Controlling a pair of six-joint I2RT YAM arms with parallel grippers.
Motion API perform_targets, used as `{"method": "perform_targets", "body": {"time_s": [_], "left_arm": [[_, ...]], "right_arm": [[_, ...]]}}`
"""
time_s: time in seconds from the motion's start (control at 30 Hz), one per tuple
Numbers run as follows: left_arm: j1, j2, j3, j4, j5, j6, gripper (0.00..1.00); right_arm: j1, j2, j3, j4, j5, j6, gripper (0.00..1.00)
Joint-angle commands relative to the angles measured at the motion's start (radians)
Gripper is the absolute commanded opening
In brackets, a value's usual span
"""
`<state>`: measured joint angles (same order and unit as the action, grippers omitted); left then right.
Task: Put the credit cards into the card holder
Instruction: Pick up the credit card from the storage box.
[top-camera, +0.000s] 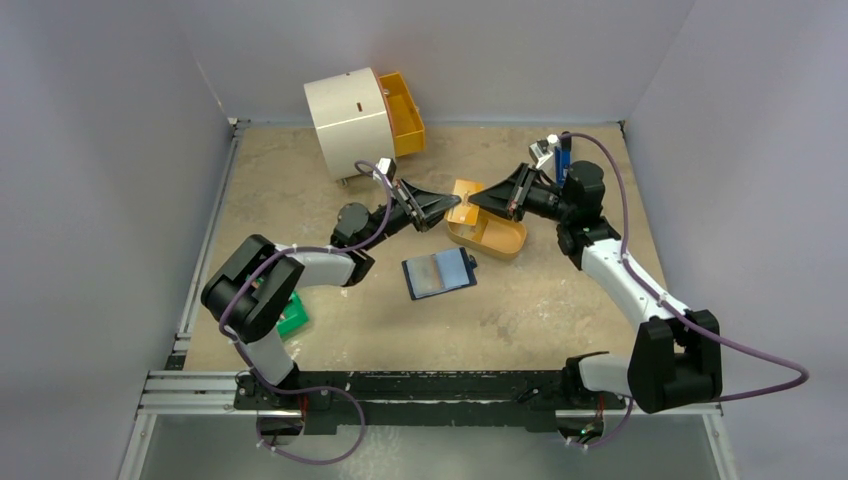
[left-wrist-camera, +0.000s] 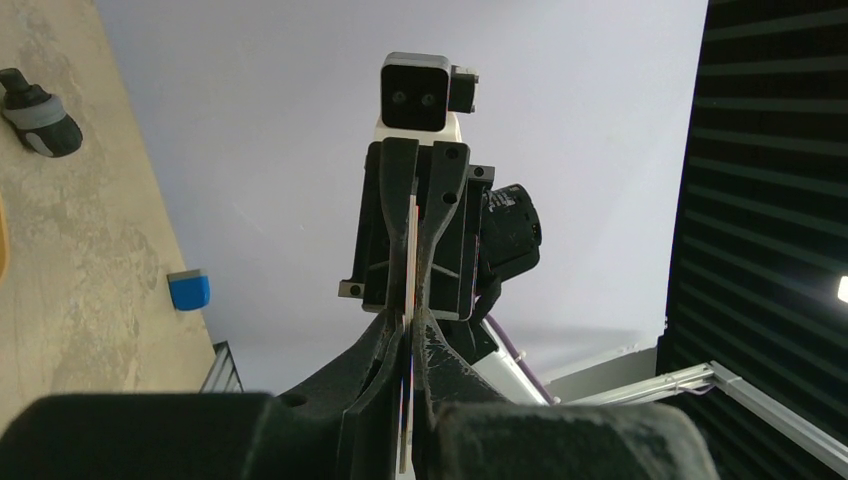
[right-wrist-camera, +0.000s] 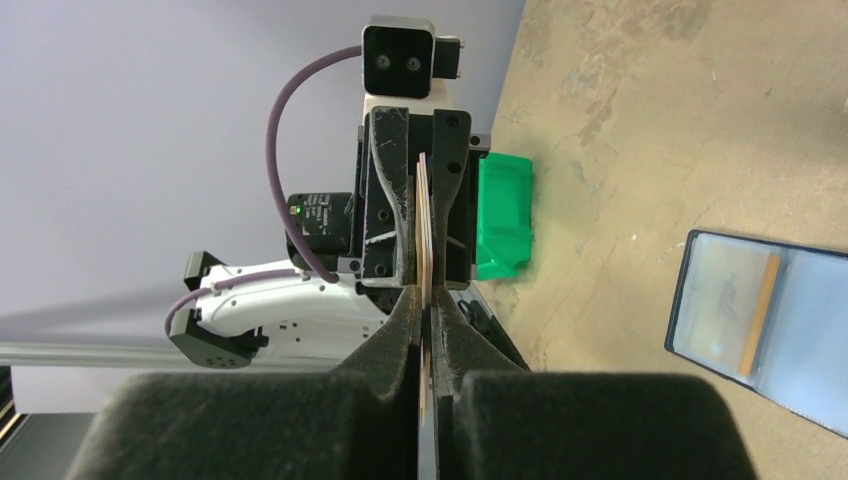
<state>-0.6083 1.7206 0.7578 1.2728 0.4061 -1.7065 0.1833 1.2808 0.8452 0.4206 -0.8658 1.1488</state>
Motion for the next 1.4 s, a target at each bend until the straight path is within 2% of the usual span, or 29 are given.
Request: {"method": "perform_targets", "body": {"time_s": [0.0, 0.3, 0.6, 0.77, 1.0, 1.23, 1.37], "left_arm": [[0.025, -0.020, 0.002, 0.140, -0.007, -0.028, 0.06], [0.036, -0.026, -0.017, 0.129, -0.016, -0.020, 0.01], [0.038, -0.031, -0.015, 0.090, -0.021, 0.008, 0.00], [0.042, -0.042, -0.014, 0.054, -0.026, 0.029, 0.00], [0.045, -0.043, -0.002, 0.038, -0.028, 0.037, 0.00], [0.044, -0.046, 0.012, 0.015, -0.020, 0.053, 0.00], [0.042, -0.053, 0.016, -0.005, -0.019, 0.066, 0.00]], "right_arm": [[-0.023, -0.034, -0.017, 0.021, -0.018, -0.017, 0.00], [-0.031, -0.045, -0.025, 0.019, -0.025, -0.018, 0.00], [-0.032, -0.052, -0.020, -0.004, -0.035, -0.030, 0.08], [-0.031, -0.056, -0.015, -0.026, -0.043, -0.045, 0.19], [-0.032, -0.048, -0.002, -0.029, -0.053, -0.062, 0.20], [-0.031, -0.028, 0.020, -0.018, -0.050, -0.051, 0.35], [-0.025, -0.022, 0.040, -0.026, -0.043, -0.053, 0.35]]}}
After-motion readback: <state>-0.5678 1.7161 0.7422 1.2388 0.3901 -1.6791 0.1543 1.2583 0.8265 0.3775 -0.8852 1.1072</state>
